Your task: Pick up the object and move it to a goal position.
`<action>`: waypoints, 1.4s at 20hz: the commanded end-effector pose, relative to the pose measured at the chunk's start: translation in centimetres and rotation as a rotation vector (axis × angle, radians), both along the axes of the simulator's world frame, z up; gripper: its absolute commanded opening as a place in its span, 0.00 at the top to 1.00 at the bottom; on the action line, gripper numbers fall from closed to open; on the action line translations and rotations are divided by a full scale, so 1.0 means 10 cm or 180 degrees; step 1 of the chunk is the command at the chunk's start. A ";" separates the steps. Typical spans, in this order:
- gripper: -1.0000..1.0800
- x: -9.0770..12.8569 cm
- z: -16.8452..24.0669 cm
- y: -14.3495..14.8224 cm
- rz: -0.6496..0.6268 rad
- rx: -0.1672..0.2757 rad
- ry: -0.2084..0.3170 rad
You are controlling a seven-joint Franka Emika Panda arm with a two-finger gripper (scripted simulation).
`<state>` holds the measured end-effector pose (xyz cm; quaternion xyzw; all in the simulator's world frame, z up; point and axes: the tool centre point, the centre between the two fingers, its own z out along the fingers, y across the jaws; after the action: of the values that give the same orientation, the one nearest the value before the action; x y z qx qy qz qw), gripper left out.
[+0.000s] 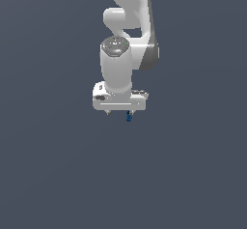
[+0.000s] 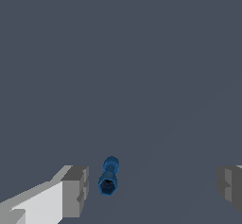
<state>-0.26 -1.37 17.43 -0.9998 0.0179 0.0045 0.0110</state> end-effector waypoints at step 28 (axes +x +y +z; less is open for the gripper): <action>0.04 -0.21 -0.29 0.18 -0.0467 -0.0021 0.0013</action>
<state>-2.00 0.11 15.03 -0.9968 0.0797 0.0057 0.0087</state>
